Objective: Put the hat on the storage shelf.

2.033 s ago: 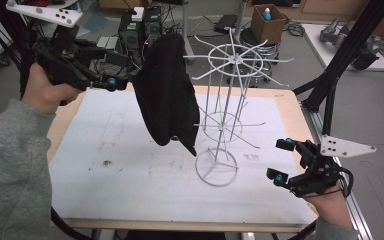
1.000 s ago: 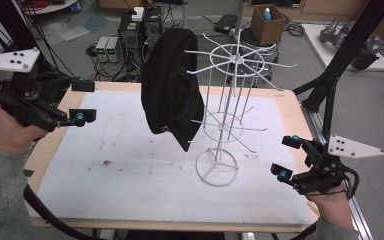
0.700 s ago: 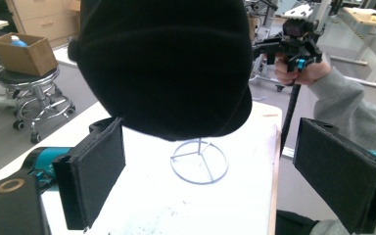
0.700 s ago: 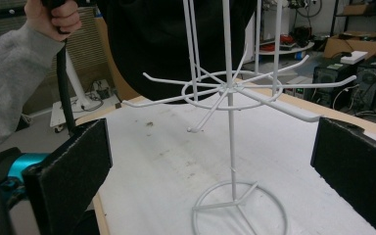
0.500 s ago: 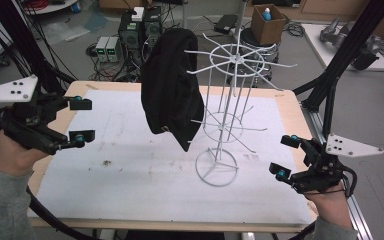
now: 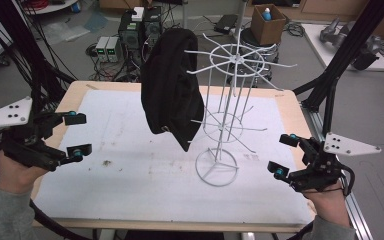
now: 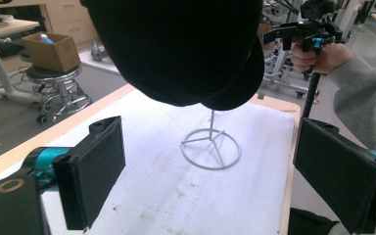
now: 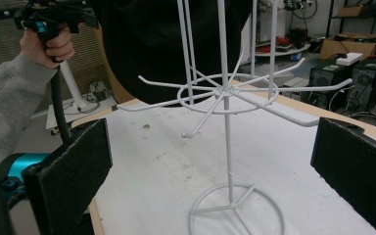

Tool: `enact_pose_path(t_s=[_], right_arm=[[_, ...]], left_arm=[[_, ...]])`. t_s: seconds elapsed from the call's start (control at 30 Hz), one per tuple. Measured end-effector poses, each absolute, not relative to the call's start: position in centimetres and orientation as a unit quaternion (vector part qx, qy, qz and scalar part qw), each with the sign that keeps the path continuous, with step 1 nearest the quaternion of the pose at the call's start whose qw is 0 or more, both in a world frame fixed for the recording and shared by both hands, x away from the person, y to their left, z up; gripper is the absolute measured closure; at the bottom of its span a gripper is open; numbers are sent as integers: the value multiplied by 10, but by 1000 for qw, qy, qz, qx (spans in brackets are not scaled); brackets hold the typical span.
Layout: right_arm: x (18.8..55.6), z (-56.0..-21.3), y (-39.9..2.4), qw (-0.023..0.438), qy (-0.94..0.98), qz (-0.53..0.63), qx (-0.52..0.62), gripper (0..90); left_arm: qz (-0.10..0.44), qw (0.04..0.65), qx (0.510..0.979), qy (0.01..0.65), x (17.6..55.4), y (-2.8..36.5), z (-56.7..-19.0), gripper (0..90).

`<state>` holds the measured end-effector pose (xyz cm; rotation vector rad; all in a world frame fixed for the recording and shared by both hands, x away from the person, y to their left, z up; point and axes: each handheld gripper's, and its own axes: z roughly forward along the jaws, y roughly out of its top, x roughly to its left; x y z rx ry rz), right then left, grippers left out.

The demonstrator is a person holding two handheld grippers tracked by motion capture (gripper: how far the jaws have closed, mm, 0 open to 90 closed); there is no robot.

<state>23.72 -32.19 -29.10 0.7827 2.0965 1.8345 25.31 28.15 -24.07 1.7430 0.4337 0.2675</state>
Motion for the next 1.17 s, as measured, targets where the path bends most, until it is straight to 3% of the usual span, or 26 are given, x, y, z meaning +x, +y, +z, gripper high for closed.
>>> enact_pose_path(t_s=[0.7, 1.17], right_arm=[[241, -292, -323, 129, 719, 622, 281, 6], [244, -296, -326, 151, 709, 616, 309, 6]], left_arm=[[147, 622, 735, 226, 248, 298, -275, 115], [203, 593, 715, 309, 254, 315, -304, 93]])
